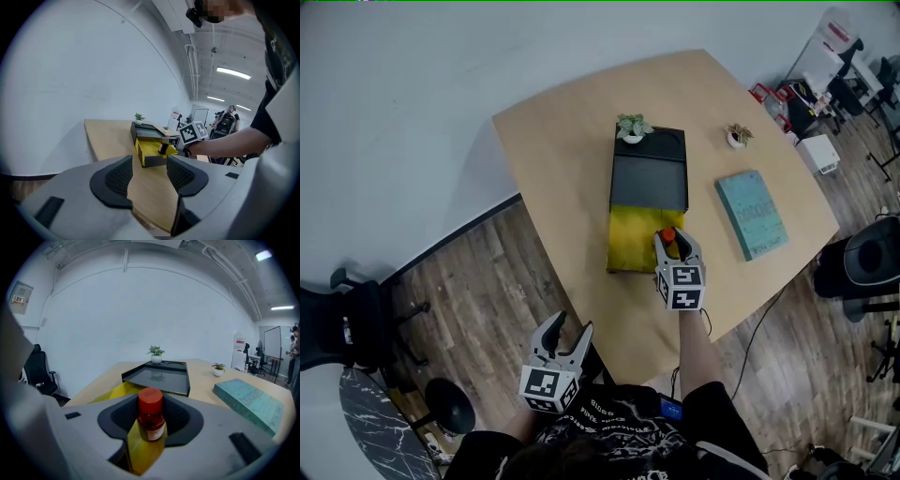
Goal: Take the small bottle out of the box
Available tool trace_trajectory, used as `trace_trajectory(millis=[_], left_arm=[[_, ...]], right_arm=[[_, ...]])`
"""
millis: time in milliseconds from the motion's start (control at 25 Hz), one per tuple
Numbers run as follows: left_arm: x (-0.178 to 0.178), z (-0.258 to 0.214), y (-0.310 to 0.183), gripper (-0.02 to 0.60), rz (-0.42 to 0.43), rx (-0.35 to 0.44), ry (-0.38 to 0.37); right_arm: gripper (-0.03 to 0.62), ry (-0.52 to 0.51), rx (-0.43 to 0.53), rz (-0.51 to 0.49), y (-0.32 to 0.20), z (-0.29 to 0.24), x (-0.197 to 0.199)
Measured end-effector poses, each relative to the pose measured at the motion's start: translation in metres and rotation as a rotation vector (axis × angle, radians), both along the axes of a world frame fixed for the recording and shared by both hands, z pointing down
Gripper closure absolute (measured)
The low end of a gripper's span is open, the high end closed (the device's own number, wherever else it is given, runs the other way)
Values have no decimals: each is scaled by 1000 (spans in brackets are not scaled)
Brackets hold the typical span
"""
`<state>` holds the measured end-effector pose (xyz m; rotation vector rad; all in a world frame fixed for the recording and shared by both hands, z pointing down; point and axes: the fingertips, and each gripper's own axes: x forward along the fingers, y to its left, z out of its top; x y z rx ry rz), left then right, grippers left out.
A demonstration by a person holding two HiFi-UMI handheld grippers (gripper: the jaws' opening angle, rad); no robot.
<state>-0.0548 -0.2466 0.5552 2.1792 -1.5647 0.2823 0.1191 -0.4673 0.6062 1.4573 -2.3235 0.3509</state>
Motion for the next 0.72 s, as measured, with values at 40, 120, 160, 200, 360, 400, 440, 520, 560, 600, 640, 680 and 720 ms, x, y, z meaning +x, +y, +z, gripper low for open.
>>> trace_trajectory(millis=[40, 120, 160, 200, 360, 400, 440, 520, 560, 600, 640, 680, 720], left_arm=[[0, 2, 1, 348, -4, -5, 1], [0, 5, 5, 348, -6, -19, 6], [1, 6, 6, 348, -4, -24, 7], [1, 6, 7, 348, -3, -26, 7], [0, 7, 9, 348, -18, -24, 18], [-1, 6, 10, 348, -19, -21, 19], [-1, 6, 10, 348, -16, -18, 18], [-1, 7, 11, 348, -10, -17, 15], [-1, 7, 12, 348, -8, -18, 17], [-1, 6, 13, 348, -7, -18, 20], [-1, 6, 13, 348, -5, -14, 24], [1, 4, 12, 348, -1, -8, 26], [2, 3, 12, 348, 2, -2, 28]], right_arm=[[437, -4, 0, 4, 0, -1, 0], [437, -17, 2, 17, 0, -3, 2], [439, -23, 5, 23, 1, -6, 2], [439, -24, 9, 25, 2, -8, 2], [439, -26, 26, 12, 8, -17, 0], [439, -27, 33, 9, 10, -21, 0], [439, -27, 42, 5, 12, -26, 0], [439, -21, 63, -3, 16, -35, -3], [439, -19, 74, -5, 18, -40, -4], [439, -21, 84, -7, 21, -45, -5], [439, -27, 92, -8, 24, -50, -6], [439, -34, 99, -10, 27, -54, -6], [439, -38, 105, -14, 29, -58, -7]])
